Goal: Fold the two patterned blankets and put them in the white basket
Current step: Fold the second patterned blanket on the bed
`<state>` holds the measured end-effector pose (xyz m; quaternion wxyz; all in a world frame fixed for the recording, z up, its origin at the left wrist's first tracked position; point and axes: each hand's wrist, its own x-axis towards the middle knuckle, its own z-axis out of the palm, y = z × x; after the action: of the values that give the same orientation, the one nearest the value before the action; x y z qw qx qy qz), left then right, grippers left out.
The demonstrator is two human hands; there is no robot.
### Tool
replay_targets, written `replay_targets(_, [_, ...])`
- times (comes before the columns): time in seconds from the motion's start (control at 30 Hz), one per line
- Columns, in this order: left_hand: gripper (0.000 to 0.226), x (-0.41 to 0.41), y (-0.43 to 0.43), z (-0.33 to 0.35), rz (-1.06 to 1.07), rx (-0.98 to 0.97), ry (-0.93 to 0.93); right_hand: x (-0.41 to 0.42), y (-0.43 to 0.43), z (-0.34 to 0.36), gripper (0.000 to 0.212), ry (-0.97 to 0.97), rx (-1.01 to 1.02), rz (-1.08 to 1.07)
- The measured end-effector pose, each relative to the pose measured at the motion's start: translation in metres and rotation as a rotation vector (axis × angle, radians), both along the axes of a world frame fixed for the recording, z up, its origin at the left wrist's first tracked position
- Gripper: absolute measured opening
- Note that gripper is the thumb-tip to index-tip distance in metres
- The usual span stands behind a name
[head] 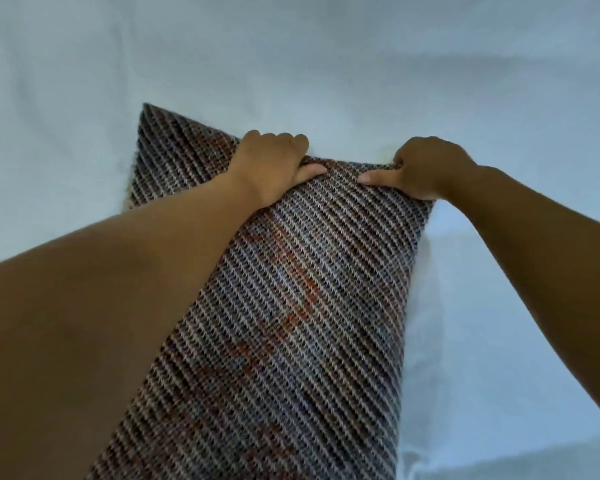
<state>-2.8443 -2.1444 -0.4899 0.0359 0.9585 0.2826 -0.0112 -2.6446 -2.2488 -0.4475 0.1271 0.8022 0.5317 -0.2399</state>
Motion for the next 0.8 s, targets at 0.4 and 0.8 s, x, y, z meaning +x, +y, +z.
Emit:
replay_targets(0.4, [0.057,0.008,0.003,-0.031,0.108,0.015,0.019,-0.079,-0.039,-0.035,0.074,0.002,0.673,-0.553])
replay_targets(0.8, [0.053,-0.005,-0.05,-0.002,0.194,-0.049,0.051,-0.107,-0.112,-0.061,0.079,-0.082,0.38,-0.549])
